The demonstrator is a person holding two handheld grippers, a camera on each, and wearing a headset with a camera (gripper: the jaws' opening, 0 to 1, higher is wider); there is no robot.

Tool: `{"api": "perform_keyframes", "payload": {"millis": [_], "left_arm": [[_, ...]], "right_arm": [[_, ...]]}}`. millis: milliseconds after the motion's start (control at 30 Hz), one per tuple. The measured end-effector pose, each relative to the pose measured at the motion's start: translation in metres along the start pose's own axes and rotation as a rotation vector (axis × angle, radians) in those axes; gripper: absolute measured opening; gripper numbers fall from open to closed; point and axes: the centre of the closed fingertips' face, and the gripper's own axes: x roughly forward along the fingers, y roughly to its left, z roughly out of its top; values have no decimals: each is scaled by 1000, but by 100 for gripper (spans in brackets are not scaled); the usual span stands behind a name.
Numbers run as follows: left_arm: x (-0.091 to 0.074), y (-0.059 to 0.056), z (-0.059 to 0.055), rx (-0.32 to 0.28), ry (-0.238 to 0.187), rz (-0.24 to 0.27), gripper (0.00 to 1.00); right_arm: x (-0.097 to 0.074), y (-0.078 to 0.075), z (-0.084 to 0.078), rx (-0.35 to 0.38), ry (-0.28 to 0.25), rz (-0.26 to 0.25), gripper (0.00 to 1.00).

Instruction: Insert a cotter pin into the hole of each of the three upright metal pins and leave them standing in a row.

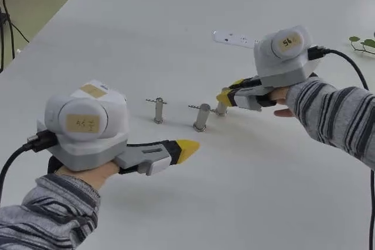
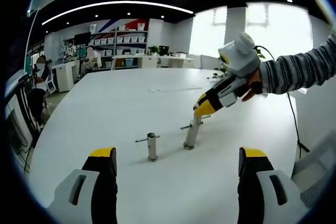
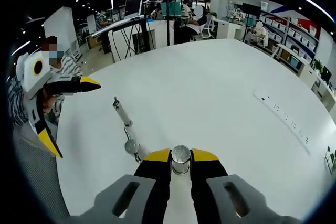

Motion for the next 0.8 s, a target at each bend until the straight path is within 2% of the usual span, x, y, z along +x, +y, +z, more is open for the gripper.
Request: {"api": "perform_keyframes", "payload": {"millis": [467, 800], "left_arm": [[-2, -6, -4, 8, 14, -38, 96], [-4, -13, -7, 13, 19, -61, 97]], "right_arm": [[-32, 31, -32, -1, 17, 28, 8], [-40, 59, -36, -7, -3, 63, 8]]}}
